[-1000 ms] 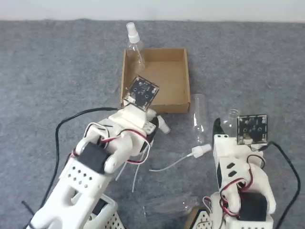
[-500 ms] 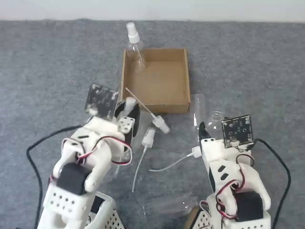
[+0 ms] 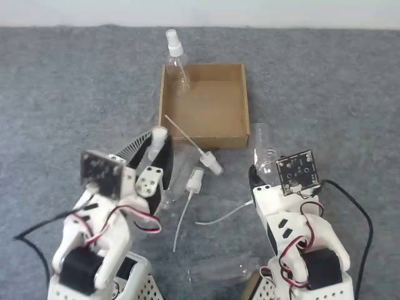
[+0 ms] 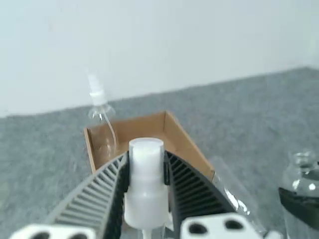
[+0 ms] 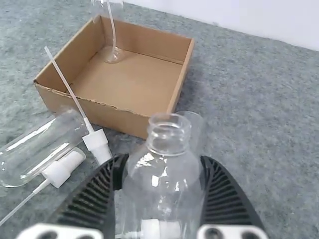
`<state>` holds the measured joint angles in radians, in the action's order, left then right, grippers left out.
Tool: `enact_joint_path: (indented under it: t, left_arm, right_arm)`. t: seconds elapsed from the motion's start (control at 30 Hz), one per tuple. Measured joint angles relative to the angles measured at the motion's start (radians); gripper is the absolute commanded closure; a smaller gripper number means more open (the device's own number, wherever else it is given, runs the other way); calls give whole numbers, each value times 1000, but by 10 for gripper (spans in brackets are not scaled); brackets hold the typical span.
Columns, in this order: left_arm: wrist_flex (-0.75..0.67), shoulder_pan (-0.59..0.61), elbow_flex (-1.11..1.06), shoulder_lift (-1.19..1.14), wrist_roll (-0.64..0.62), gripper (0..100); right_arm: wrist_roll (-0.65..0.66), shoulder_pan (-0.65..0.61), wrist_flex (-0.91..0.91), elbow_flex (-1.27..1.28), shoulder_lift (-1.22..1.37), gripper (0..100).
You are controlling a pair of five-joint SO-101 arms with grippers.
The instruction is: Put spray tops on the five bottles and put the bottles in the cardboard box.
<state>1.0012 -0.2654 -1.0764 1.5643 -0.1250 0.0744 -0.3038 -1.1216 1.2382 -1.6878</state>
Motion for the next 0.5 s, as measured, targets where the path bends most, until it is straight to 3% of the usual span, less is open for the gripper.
enact_joint_path:
  t: [0.5]
  left_arm:
    - [-52,0,-5,236,0,987]
  right_arm:
    - [0,-86,20,31,-3,919]
